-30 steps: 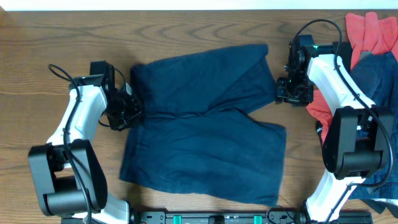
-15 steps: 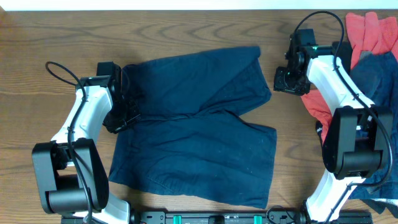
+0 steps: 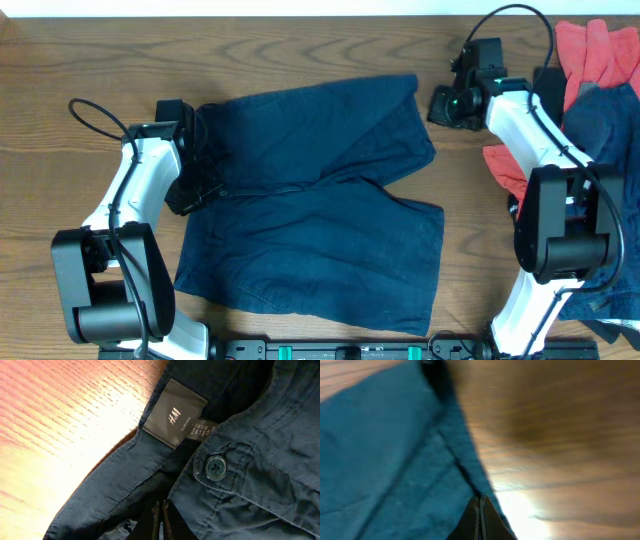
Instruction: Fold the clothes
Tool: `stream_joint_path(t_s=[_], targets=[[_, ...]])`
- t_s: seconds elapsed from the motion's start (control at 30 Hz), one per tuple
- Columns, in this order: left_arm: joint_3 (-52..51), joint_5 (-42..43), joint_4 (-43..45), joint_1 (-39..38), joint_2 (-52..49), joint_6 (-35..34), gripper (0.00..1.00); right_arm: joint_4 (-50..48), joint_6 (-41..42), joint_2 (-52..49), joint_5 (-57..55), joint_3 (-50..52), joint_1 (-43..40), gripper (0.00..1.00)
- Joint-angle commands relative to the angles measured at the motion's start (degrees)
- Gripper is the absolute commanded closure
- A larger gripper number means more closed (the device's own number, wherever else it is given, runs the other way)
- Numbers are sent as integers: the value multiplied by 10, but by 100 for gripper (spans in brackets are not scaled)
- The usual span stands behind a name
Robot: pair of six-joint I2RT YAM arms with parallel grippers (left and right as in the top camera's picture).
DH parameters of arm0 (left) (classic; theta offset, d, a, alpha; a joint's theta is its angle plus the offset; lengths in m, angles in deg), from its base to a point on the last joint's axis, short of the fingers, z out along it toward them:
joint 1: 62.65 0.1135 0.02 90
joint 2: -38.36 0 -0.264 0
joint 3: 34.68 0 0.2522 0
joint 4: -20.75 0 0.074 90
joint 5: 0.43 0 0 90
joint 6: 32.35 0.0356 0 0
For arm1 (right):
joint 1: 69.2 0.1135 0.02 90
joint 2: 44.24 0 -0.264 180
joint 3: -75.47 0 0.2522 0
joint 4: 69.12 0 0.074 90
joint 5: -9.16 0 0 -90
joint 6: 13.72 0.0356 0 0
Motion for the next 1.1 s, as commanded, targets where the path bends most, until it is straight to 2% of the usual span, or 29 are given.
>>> stream_joint_path(t_s=[0.0,0.43,1.07], targets=[[-7,-9,-5,2,-4,-8,94,-11,0,-36,34,2,12,99],[-7,-9,-11,2,-4,-8,94,-84,0,-76,28,2,15,99],[-7,-4,-11,2,-4,-7,94,-46,-2,-110,0,2,21,99]])
